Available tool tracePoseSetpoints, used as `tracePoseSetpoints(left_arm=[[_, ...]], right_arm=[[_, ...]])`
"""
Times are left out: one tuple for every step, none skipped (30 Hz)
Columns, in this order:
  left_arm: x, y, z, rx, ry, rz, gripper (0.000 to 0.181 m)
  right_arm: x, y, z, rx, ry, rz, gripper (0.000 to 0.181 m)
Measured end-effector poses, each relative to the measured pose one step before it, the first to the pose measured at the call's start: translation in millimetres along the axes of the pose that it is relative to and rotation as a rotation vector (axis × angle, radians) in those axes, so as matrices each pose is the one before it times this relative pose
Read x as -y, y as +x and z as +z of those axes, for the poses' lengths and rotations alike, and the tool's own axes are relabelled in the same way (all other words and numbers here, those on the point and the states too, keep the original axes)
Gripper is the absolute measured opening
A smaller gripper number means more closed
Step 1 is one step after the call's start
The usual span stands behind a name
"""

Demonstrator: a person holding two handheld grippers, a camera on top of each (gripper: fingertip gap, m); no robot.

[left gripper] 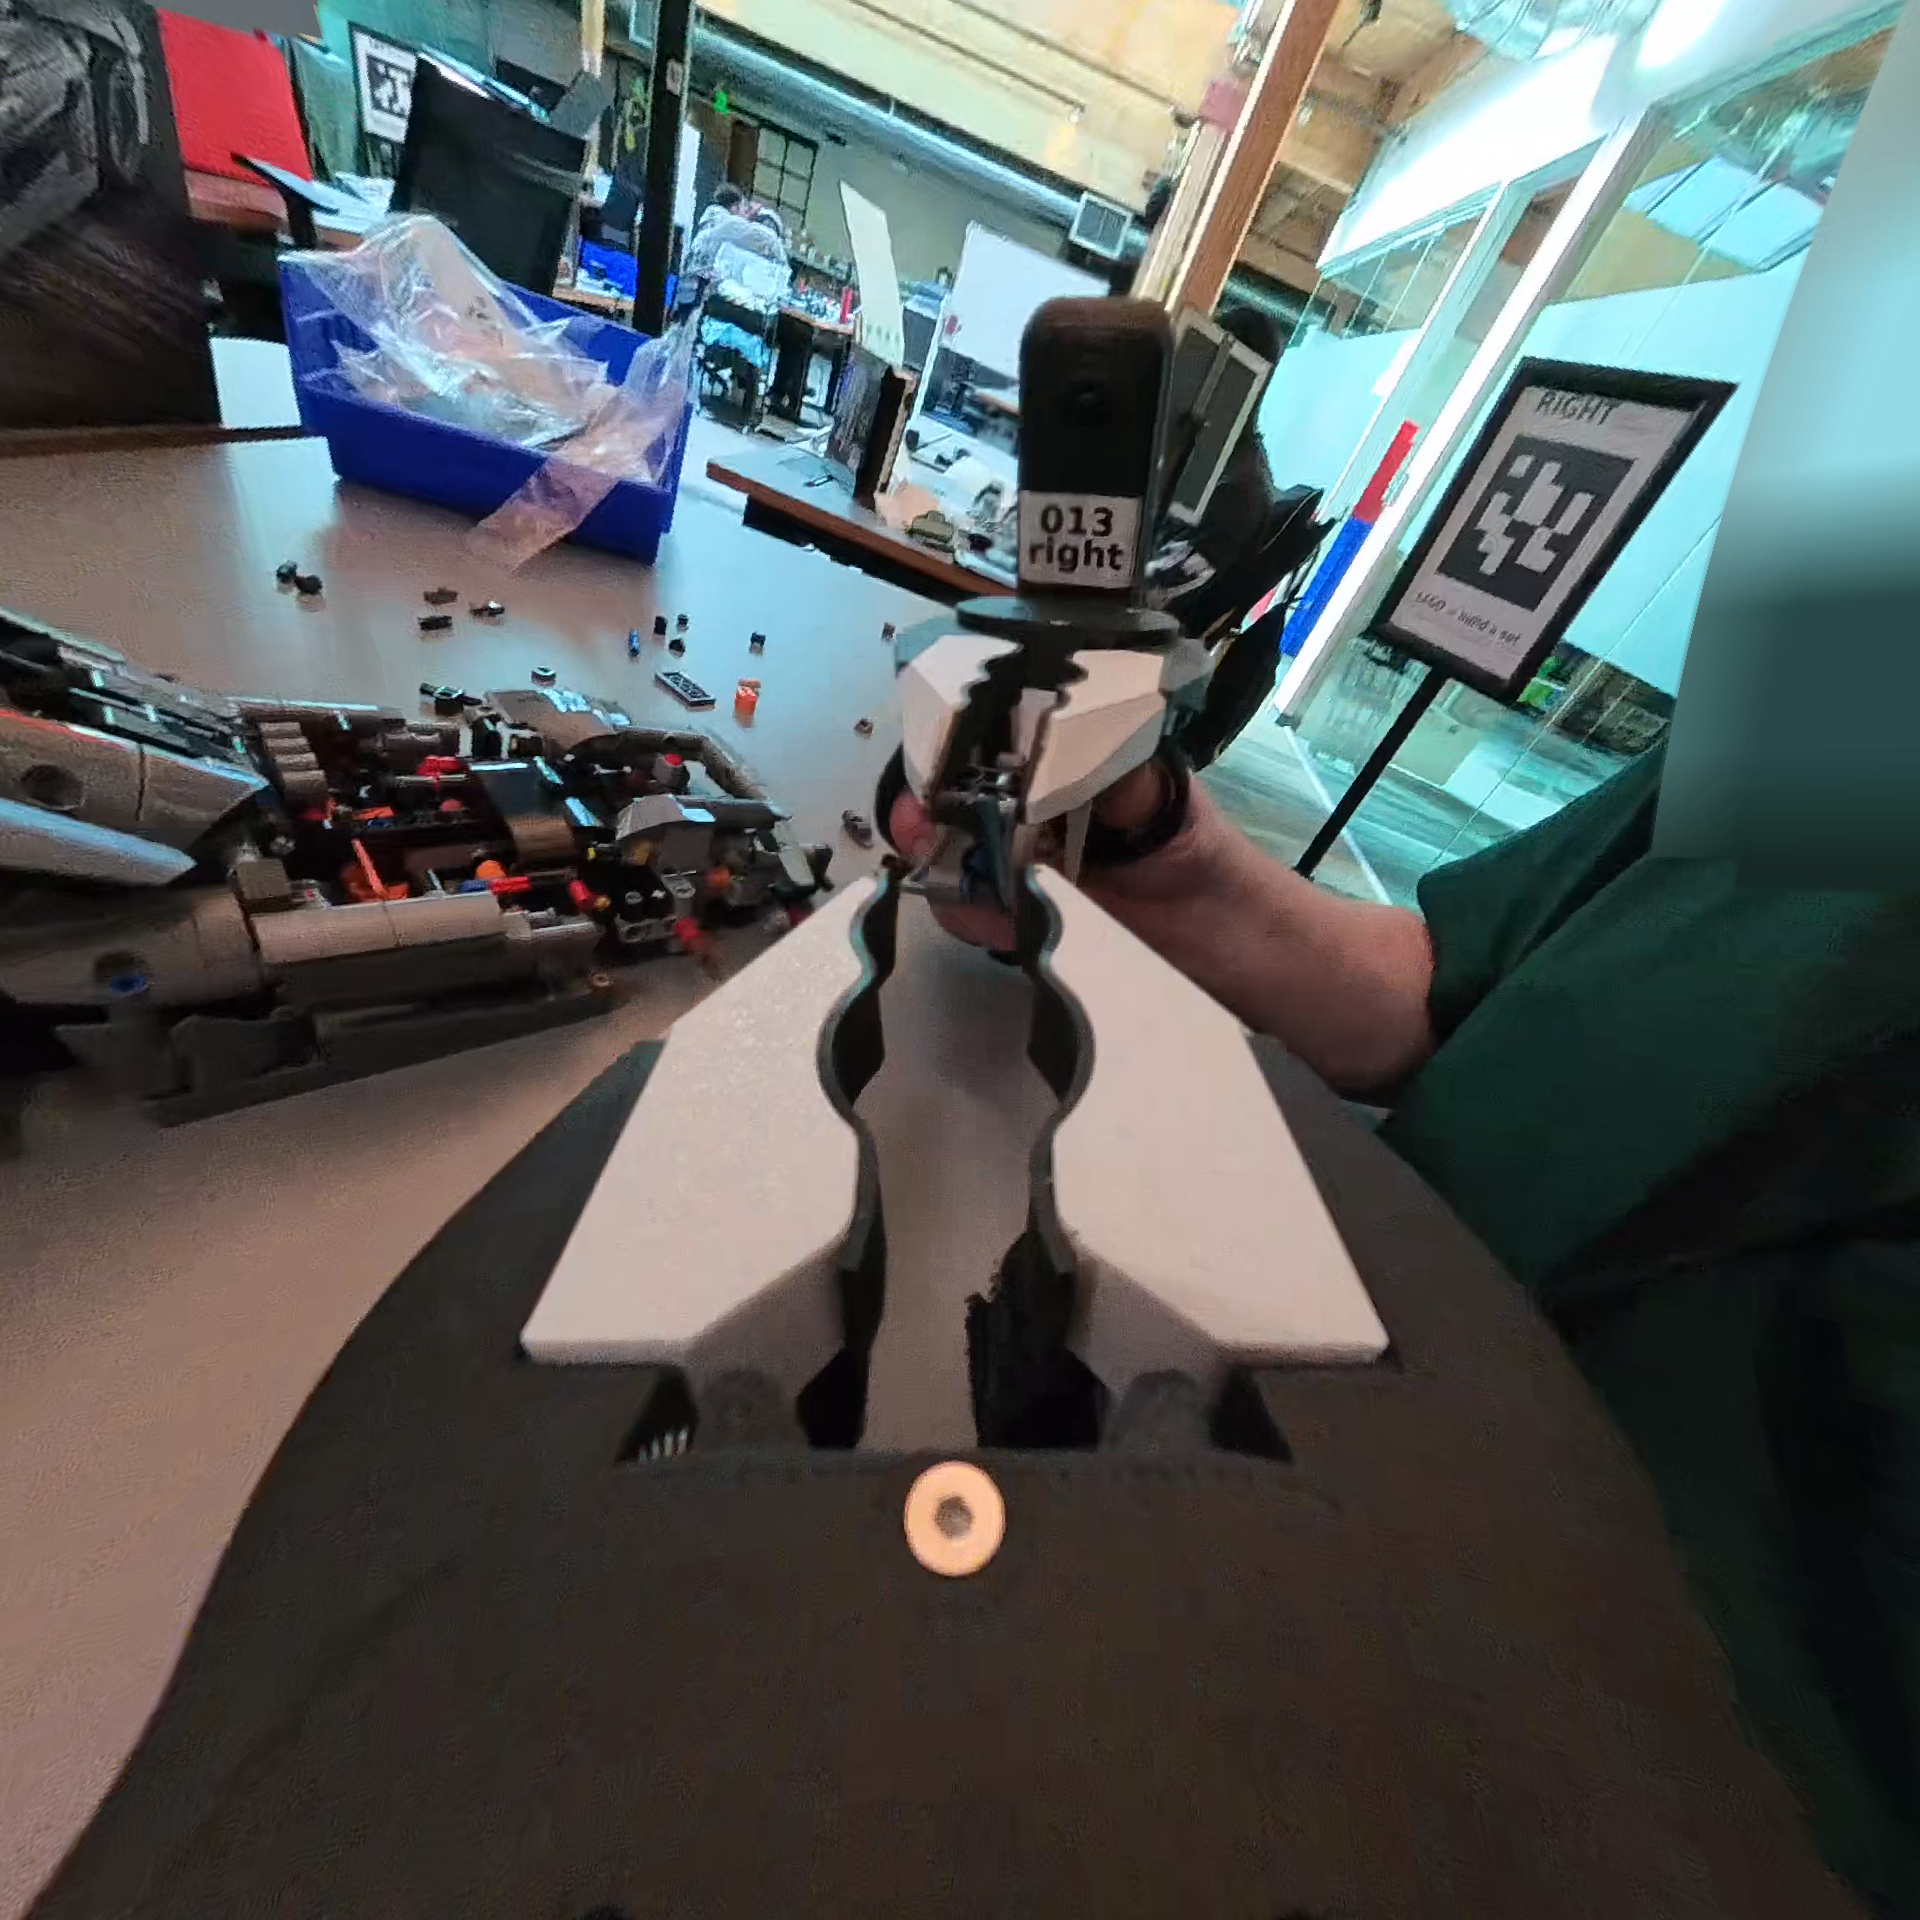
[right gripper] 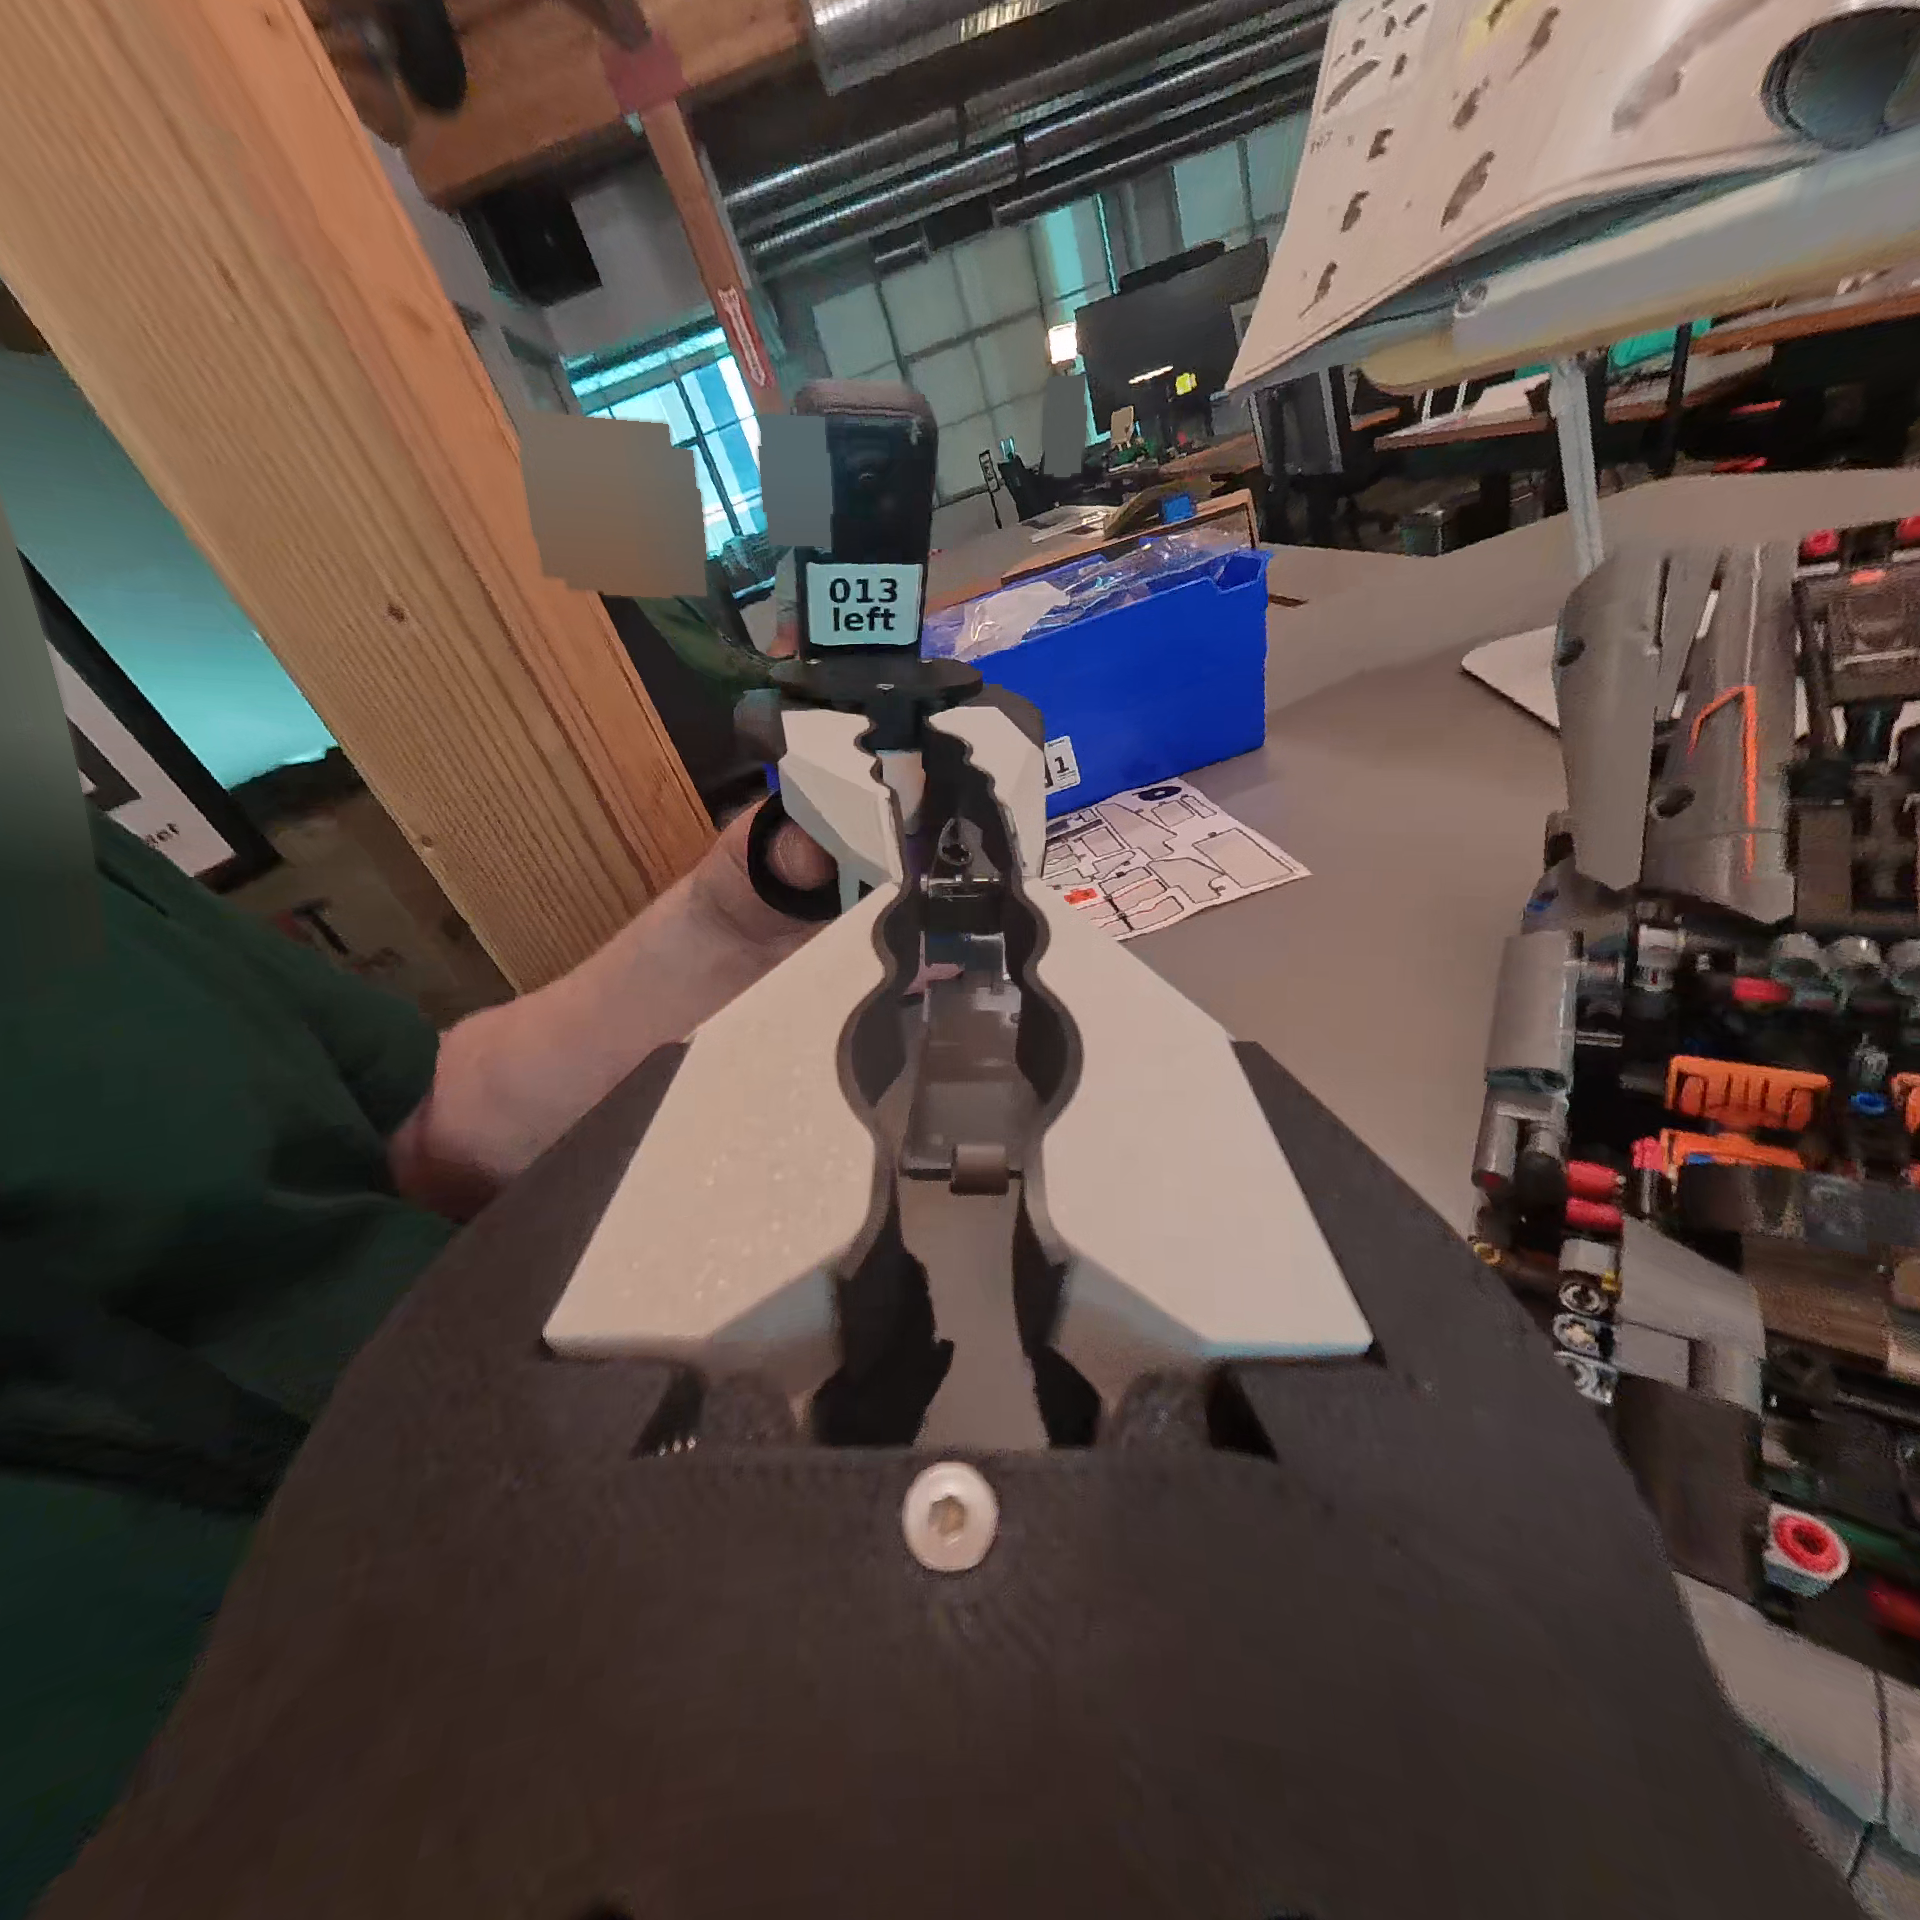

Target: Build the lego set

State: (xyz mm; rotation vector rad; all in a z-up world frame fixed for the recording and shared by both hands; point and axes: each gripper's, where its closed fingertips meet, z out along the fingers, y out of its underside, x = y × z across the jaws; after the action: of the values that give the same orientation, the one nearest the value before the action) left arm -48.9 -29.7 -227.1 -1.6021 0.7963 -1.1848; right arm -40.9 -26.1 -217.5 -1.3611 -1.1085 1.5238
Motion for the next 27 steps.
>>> tracePoseSetpoints(left_arm=[[-0.16,4.79,2.6,-0.0319,0.0048,-0.0024,0.019],[-0.71,2.61,2.83,-0.0146,0.0011,0.0078,0.015],[-0.15,2.34,2.62,-0.0081,0.0032,0.0183,0.009],[0.35,0.19,1.68,0.0074,0.0032,0.0192,0.007],[1.46,-0.1,0.5,0.0083,0.0078,0.0237,0.006],[1.73,1.28,0.38,-0.0009,0.007,0.0202,0.006],[1.97,0.58,0.44,0.0051,0.0068,0.0252,0.006],[1.5,0.02,0.65,0.0093,0.0019,0.0227,0.007],[0.2,-0.12,0.52,0.0061,-0.0076,0.0193,0.007],[1.58,1.57,0.03,-0.0092,0.0003,0.0109,0.007],[2.3,0.67,0.17,-0.007,0.0057,-0.0032,0.007],[1.17,-1.0,0.44,0.0071,0.002,0.0113,0.007],[1.46,1.51,0.3,-0.0054,0.0041,0.0187,0.007],[1.5,1.2,0.48,-0.0064,0.0029,0.0081,0.007],[1.18,0.09,0.53,-0.002,0.0011,0.0023,0.007],[0.41,0.46,0.28,-0.0023,-0.0009,0.017,0.007],[0.33,0.98,0.25,-0.0046,0.0004,0.0249,0.007],[1.02,1.15,0.1,-0.0105,0.0025,0.0081,0.006],[1.17,1.14,-0.03,-0.0103,0.0013,0.0052,0.007],[1.67,1.99,0.27,-0.0086,0.0039,0.0228,0.007],[2.14,2.28,0.3,-0.0091,0.0019,0.0231,0.006],[1.68,1.96,0.14,-0.01,-0.0084,0.0149,0.006],[2.02,0.07,-0.33,0.0019,-0.0098,0.0207,0.005],[2.13,0.06,-0.56,0.002,-0.0102,0.0291,0.005],[2.08,1.34,-0.47,-0.0057,-0.0117,0.0283,0.005],[2.07,0.98,-0.29,-0.0032,-0.0132,0.0265,0.005],[1.96,0.92,0.13,0.0018,-0.0157,0.0326,0.005]], right_arm=[[0.87,-1.9,0.35,-0.0028,-0.0036,-0.0191,0.014],[0.48,-1.62,0.4,-0.0015,-0.0033,-0.0188,0.014],[-0.2,-0.13,0.4,-0.0071,-0.0057,-0.0119,0.014],[-0.24,-0.55,0.07,-0.0003,-0.0031,-0.0036,0.014],[0.91,-0.61,-0.58,0.0058,0.006,0.0103,0.014],[1.36,-0.77,-0.69,0.0133,0.0104,0.0247,0.014],[1.49,-0.46,-0.64,0.0148,0.0112,0.0371,0.014],[1.33,0.23,-0.56,0.0115,0.0119,0.0343,0.014],[0.35,0.39,-0.37,0.0123,0.0059,0.0442,0.014],[0.76,-1.08,-0.41,0.0235,0.0088,0.0445,0.014],[1.51,-0.85,-0.13,0.0147,0.0169,0.0251,0.014],[1.37,0.81,-0.2,0.0042,0.0161,0.0349,0.014],[0.92,-1.13,-0.18,0.0209,0.0102,0.0445,0.014],[0.81,-1.29,-0.36,0.0225,0.0101,0.0339,0.014],[0.96,-0.43,-0.27,0.0097,0.0131,0.0149,0.014],[0.2,-0.37,-0.29,0.0082,0.006,0.0133,0.014],[-0.02,-0.88,-0.17,0.0116,0.0016,0.0184,0.014],[0.28,-1.48,0.0,0.0077,0.0042,-0.0068,0.014],[0.55,-1.83,0.2,-0.0031,0.0047,-0.038,0.014],[0.95,-2.7,0.17,-0.0014,0.0022,-0.0342,0.014],[1.08,-3.53,0.17,0.005,0.0006,-0.0294,0.015],[0.84,-1.69,0.32,-0.0073,-0.0027,-0.0331,0.019],[1.3,-0.67,-0.25,-0.0137,-0.0015,-0.0353,0.025],[1.53,-1.2,-0.87,-0.0075,-0.0053,-0.03,0.031],[0.67,-1.22,-1.18,-0.0066,-0.0144,-0.0328,0.031],[0.03,-0.39,-1.07,-0.0151,-0.0206,-0.0403,0.032],[0.62,-1.02,-1.36,-0.0153,-0.0197,-0.0479,0.032]])
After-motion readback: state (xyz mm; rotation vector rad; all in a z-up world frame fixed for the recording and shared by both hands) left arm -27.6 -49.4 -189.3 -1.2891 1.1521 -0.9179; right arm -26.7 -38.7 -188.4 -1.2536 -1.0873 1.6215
